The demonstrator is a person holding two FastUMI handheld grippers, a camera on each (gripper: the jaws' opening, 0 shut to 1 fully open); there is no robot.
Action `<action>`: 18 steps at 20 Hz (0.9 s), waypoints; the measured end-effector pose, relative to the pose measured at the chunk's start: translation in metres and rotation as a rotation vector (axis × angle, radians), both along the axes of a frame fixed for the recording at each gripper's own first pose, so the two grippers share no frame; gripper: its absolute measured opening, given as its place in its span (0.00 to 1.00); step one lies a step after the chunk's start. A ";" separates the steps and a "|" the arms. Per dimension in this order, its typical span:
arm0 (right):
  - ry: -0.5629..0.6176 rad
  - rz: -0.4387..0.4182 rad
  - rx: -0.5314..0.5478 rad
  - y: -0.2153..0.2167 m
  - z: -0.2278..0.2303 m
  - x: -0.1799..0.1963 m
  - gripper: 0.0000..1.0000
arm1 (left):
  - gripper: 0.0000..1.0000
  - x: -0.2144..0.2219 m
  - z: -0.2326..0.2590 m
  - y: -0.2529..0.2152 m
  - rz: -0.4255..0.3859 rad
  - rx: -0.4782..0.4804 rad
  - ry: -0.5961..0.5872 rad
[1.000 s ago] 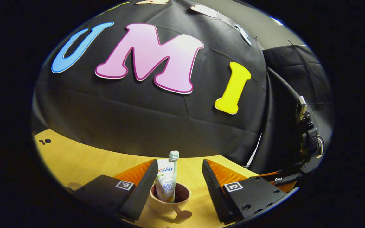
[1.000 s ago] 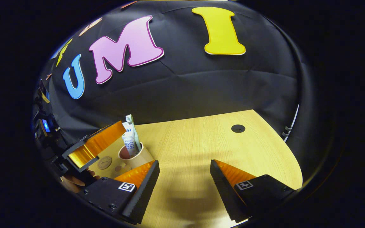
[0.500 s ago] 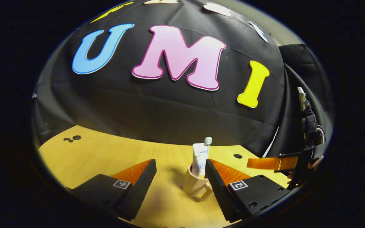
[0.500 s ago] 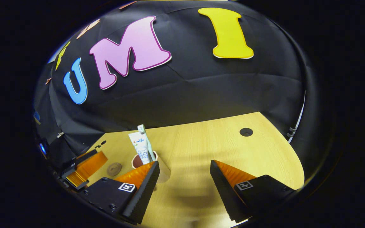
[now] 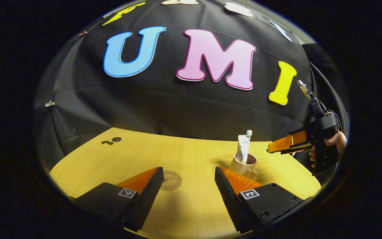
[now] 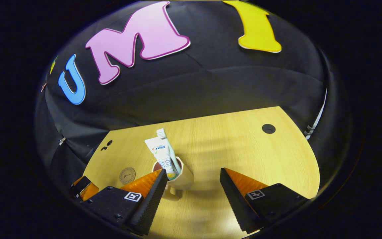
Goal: Put the toothbrush and toothpaste on the desktop into the cup, then pick up the cup and place it on the coaster on the desktop.
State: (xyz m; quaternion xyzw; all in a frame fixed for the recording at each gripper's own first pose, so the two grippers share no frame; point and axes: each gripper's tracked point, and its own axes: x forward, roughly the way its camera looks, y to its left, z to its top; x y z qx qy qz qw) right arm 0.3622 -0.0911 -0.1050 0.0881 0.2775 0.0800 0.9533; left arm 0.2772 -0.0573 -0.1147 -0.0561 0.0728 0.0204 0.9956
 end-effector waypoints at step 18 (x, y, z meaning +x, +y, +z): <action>0.458 0.065 -0.045 0.066 -0.100 0.005 0.89 | 0.98 -0.079 -0.045 0.112 0.171 -0.040 0.140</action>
